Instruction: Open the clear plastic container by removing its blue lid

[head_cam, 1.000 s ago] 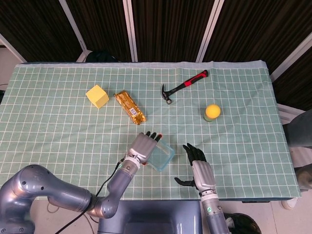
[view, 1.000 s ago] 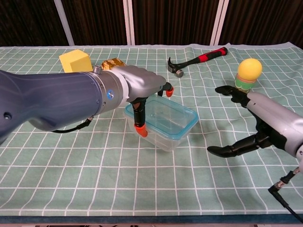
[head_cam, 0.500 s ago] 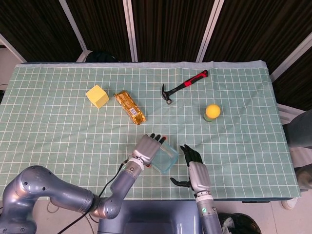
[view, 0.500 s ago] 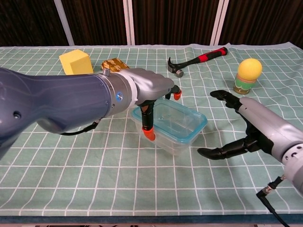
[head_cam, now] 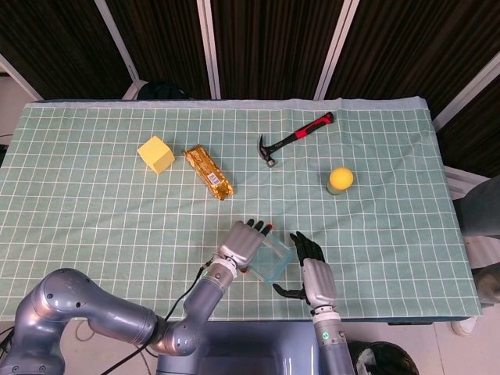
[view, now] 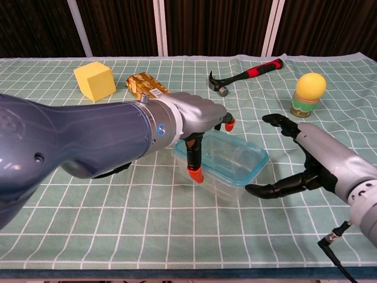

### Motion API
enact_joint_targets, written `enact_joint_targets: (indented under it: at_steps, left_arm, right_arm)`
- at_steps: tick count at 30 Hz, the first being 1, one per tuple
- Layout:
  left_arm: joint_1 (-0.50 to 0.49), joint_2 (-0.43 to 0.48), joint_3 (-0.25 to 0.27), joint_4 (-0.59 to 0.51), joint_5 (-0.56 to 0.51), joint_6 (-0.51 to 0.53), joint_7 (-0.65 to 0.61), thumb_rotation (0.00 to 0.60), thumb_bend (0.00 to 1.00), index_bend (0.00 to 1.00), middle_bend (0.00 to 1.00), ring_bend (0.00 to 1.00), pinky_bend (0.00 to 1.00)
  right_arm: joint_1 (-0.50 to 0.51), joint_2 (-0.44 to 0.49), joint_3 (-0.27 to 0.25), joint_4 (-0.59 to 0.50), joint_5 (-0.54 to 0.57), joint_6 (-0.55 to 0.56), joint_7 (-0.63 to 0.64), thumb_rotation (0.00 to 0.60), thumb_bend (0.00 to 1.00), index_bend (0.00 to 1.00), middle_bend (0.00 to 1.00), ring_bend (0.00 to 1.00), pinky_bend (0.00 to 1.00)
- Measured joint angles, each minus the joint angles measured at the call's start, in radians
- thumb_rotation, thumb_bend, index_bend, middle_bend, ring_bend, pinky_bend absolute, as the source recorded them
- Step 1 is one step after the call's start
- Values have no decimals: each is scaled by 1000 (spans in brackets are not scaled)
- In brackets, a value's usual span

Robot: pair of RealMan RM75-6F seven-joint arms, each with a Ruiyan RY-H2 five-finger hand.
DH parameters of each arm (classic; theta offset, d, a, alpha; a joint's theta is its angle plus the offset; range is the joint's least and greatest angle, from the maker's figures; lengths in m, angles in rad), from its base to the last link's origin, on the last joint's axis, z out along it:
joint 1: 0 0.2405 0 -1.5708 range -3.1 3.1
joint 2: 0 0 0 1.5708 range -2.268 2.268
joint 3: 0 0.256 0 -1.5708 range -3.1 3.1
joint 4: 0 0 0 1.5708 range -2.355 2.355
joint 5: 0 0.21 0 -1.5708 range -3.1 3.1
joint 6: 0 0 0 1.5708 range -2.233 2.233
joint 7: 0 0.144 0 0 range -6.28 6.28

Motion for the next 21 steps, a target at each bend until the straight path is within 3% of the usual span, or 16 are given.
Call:
enact_joint_targets:
  at_steps: [21]
  left_arm:
    - [15,-13,-17,-4,7,5,12,600,74,151,269,258,442]
  right_arm:
    - [-3,-5,22,-4,20,3,4,600,241,0,0,0,0]
